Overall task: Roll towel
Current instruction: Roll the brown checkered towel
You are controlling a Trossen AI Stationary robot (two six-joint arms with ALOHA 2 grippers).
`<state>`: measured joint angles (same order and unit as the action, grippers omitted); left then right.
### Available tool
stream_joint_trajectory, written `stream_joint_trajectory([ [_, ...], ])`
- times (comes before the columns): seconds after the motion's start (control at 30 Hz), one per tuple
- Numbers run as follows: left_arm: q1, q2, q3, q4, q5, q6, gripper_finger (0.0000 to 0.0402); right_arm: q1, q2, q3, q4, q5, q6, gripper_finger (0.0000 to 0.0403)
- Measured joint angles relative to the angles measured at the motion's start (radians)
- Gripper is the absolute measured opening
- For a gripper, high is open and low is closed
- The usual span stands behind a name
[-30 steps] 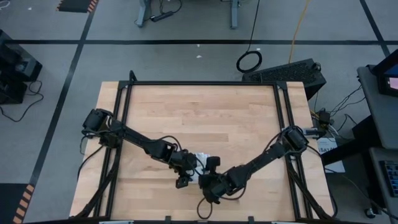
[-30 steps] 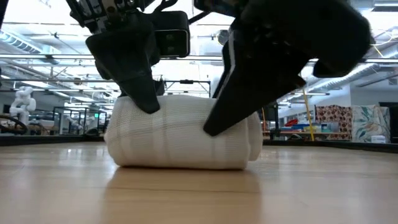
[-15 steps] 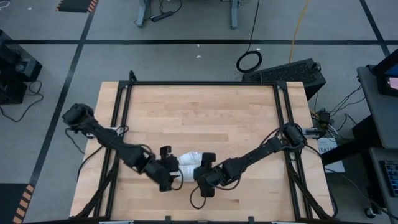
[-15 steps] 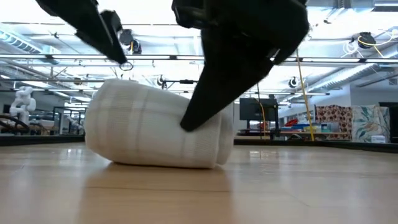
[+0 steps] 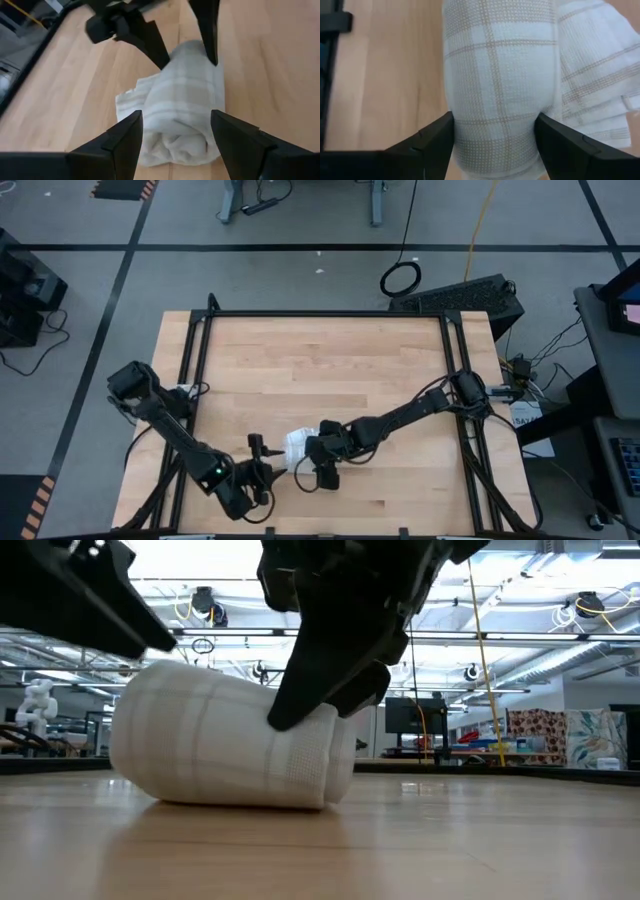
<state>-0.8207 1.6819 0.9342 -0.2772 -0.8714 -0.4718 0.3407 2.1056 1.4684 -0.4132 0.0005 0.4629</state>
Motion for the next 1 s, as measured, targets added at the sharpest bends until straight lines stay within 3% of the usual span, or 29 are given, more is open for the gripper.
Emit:
stream_joint_trajectory([
  [0.13,0.0,0.07,-0.003,0.093,-0.012,0.062,0.0237,-0.028,0.0,-0.001,0.003,-0.053,0.022,0.0251],
  [0.53,0.022,0.158,0.0,0.087,0.032,0.053,0.0237,-0.062,-0.018,-0.003,0.024,-0.185,0.008,0.0251],
  [0.77,0.03,0.155,0.001,0.018,0.095,-0.027,0.023,-0.049,-0.068,-0.006,0.006,-0.065,-0.127,0.0251],
  [0.9,0.032,0.157,0.0,-0.025,0.112,-0.092,0.0192,-0.017,-0.103,-0.006,-0.016,0.064,-0.241,0.0251],
  [1.0,0.032,0.158,-0.001,-0.03,0.12,-0.09,0.0161,0.009,-0.115,-0.006,-0.011,0.081,-0.282,0.0251],
])
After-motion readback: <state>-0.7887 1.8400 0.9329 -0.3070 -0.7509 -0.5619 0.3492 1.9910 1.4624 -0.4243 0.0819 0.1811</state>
